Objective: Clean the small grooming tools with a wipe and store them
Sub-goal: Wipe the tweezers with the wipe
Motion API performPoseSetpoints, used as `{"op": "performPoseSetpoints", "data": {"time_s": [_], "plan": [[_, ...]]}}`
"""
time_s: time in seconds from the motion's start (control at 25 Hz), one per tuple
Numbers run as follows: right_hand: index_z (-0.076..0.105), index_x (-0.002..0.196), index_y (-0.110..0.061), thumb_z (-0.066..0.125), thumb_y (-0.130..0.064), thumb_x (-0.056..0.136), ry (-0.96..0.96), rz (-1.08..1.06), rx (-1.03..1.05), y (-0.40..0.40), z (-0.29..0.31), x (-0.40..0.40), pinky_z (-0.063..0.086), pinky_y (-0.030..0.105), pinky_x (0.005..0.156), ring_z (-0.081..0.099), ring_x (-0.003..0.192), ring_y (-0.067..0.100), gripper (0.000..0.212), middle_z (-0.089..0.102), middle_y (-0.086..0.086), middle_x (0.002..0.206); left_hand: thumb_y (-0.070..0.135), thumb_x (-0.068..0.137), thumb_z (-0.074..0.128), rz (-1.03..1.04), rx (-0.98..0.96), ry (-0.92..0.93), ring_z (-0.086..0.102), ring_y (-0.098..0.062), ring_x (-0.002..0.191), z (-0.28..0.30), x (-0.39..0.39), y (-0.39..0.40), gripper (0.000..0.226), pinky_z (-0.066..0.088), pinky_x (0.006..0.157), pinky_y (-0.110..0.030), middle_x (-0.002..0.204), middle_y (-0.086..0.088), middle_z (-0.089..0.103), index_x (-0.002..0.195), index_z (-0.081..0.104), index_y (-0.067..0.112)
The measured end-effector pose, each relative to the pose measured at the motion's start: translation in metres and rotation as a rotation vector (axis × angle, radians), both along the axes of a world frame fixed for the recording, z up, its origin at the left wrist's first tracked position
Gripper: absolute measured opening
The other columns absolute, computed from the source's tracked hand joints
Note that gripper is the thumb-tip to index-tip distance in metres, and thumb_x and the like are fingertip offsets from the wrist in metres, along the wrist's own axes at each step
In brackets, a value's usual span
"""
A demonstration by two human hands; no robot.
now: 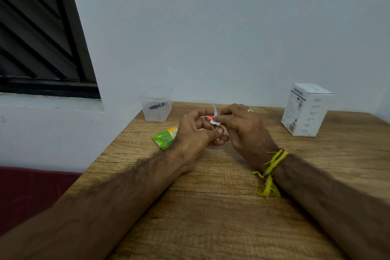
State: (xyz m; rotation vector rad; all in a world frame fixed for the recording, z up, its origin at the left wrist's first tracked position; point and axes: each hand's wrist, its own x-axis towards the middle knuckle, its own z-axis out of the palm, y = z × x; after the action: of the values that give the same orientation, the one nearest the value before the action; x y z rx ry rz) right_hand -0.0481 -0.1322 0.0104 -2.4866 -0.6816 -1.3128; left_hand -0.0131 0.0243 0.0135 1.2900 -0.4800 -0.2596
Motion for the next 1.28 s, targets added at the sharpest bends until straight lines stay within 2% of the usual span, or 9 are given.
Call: {"op": "performPoseSetpoints", "data": {"time_s": [0.08,0.16,0.24,0.32,0.44,0.68,0.88,1.04,1.28], "plan": [[0.074,0.102,-0.002,0.051,-0.006,0.087,-0.004,-0.004,0.013,-0.001,-0.001,0.000,0.052,0.040,0.072,0.062,0.085,0.028,0.028,0.066,0.011,0.096,-0.016,0.084,0.067,-0.053,-0.017,0.031,0.075,-0.030,0.077,0.002,0.000,0.002,0.047,0.063,0.070,-0.035,0.099,-0.016,0.068,0.125,0.054,0.004],[0.074,0.100,-0.001,0.055,-0.001,0.087,-0.023,-0.010,0.016,-0.005,-0.002,-0.001,0.052,0.040,0.072,0.062,0.084,0.028,0.024,0.066,0.011,0.095,-0.002,0.092,0.065,-0.100,-0.006,0.063,0.075,-0.032,0.083,0.006,-0.001,0.004,0.036,0.063,0.071,-0.038,0.109,-0.018,0.070,0.126,0.054,0.002],[0.074,0.101,-0.001,0.058,0.008,0.085,-0.024,0.016,-0.016,-0.005,-0.002,0.000,0.053,0.041,0.076,0.064,0.089,0.028,0.024,0.068,0.011,0.099,0.028,0.099,0.059,-0.087,0.060,0.082,0.075,-0.036,0.085,0.014,0.000,0.007,0.034,0.063,0.070,-0.043,0.109,-0.018,0.072,0.121,0.060,0.003],[0.073,0.103,0.000,0.055,0.008,0.086,0.001,0.054,-0.063,0.002,-0.001,0.002,0.053,0.041,0.081,0.066,0.096,0.030,0.027,0.070,0.012,0.107,0.044,0.098,0.057,-0.009,0.144,0.084,0.076,-0.036,0.083,0.020,0.006,0.010,0.041,0.063,0.069,-0.047,0.103,-0.017,0.074,0.110,0.068,0.006],[0.072,0.107,-0.001,0.049,-0.001,0.091,0.052,0.060,-0.134,0.010,-0.001,0.006,0.051,0.039,0.088,0.064,0.104,0.031,0.029,0.068,0.012,0.116,0.031,0.094,0.068,0.096,0.185,0.085,0.076,-0.028,0.072,0.024,0.008,0.013,0.022,0.063,0.064,-0.048,0.089,-0.010,0.074,0.096,0.068,0.009],[0.072,0.108,-0.001,0.050,-0.002,0.093,0.051,0.037,-0.185,0.008,-0.009,-0.001,0.051,0.037,0.089,0.063,0.105,0.031,0.027,0.067,0.012,0.119,0.022,0.095,0.067,0.166,0.207,0.016,0.071,-0.017,0.055,0.017,0.005,0.010,0.013,0.062,0.059,-0.041,0.088,-0.011,0.073,0.098,0.064,0.010],[0.071,0.112,-0.002,0.052,-0.001,0.091,-0.021,-0.038,-0.205,0.016,-0.007,-0.001,0.051,0.038,0.083,0.063,0.097,0.031,0.028,0.069,0.013,0.110,0.014,0.096,0.065,0.207,0.179,-0.054,0.072,-0.022,0.058,0.018,0.014,0.015,0.019,0.061,0.058,-0.035,0.083,-0.018,0.070,0.102,0.060,-0.003],[0.070,0.109,0.001,0.057,0.000,0.092,-0.084,-0.066,-0.144,0.011,-0.003,-0.003,0.051,0.041,0.080,0.064,0.090,0.032,0.022,0.069,0.014,0.101,0.011,0.096,0.063,0.175,0.164,-0.082,0.075,-0.031,0.065,0.018,0.013,0.014,0.018,0.061,0.060,-0.038,0.078,-0.021,0.072,0.100,0.060,-0.007],[0.072,0.102,-0.002,0.057,-0.004,0.091,-0.023,-0.039,-0.191,0.017,-0.007,-0.004,0.045,0.032,0.081,0.065,0.092,0.030,0.019,0.069,0.013,0.104,0.007,0.091,0.069,0.227,0.103,-0.044,0.070,-0.020,0.054,0.012,0.014,0.015,0.014,0.061,0.060,-0.038,0.071,-0.012,0.070,0.093,0.063,-0.005]]}}
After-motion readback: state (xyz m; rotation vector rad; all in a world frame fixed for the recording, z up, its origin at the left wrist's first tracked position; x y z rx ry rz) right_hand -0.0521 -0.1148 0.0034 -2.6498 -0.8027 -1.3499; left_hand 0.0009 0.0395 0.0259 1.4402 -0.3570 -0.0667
